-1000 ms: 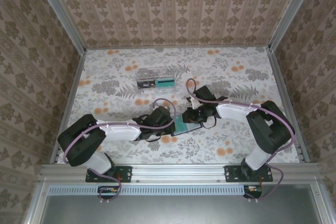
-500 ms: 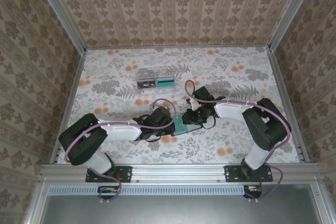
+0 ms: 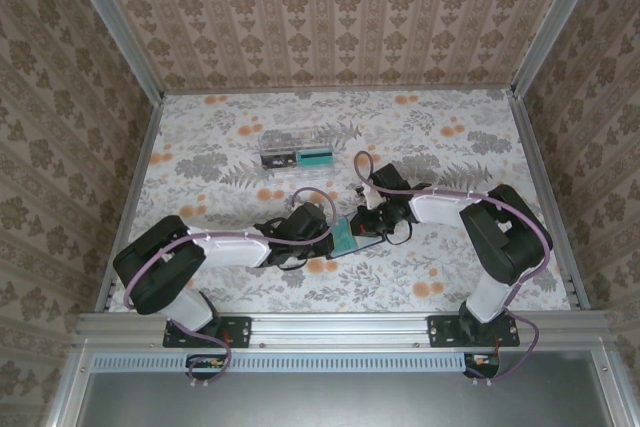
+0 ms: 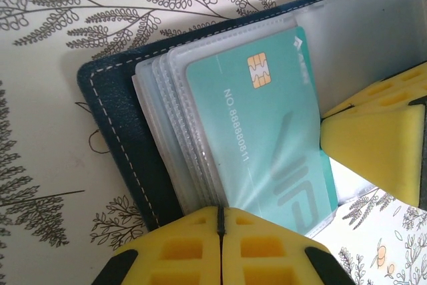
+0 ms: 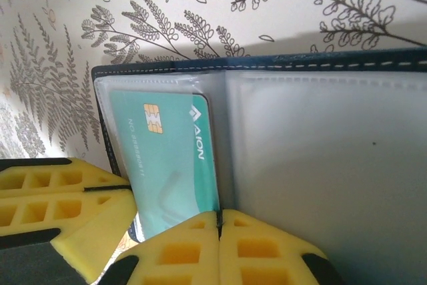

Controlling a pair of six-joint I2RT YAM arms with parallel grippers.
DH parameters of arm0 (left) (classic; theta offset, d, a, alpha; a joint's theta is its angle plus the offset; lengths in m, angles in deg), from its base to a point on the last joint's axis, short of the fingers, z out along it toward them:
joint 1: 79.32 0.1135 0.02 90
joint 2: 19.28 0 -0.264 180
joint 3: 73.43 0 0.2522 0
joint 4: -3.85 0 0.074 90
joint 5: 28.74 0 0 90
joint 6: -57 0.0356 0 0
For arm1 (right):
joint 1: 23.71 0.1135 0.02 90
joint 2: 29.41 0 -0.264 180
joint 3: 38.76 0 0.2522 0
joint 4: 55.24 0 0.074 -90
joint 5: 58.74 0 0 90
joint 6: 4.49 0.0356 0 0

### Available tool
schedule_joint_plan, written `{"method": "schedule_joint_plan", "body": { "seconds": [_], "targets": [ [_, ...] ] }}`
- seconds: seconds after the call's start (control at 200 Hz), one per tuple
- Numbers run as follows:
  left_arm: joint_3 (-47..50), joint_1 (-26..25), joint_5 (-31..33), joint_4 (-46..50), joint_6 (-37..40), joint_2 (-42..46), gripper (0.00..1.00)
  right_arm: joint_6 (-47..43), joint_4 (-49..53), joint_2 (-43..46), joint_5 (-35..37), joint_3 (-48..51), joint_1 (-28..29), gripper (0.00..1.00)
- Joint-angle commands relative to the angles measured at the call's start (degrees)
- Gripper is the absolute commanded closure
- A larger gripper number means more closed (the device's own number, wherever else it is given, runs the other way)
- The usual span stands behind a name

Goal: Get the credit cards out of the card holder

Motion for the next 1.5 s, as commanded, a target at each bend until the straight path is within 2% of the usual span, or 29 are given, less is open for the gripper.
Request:
{"method": "schedule_joint_plan", "body": {
  "seconds": [0.0, 0.42, 0.88, 0.95, 1.055, 1.495],
  "targets": [
    [-0.1, -0.2, 0.2, 4.2, 0.1, -1.8, 0.94, 0.5, -1.9, 0.2, -3.9, 1.5, -0.2, 1.0],
    [0.8, 0.9, 0.5, 6.3, 0.9, -0.7, 0.95, 1.5, -3.8, 3.5, -5.5, 3.9, -3.1, 1.0],
    [1.1, 1.6, -0.3, 6.1, 2.2, -1.2, 0.96, 0.6, -3.3, 3.2, -6.0, 4.0, -4.4, 1.0],
    [0.9, 1.7, -0.4, 6.0, 2.4, -1.1, 0.96, 0.5, -3.9, 2.6, -6.9, 3.9, -4.3, 0.86],
    [0.8, 1.6, -0.6, 5.7, 2.6, -1.3, 0.96, 0.9, -5.1, 2.2, -7.6, 4.0, -4.1, 0.78],
    [0.9, 1.6, -1.3, 5.1, 2.5, -2.1, 0.97, 1.1, -4.5, -0.5, -5.6, 3.3, -2.8, 0.77]
  ]
}}
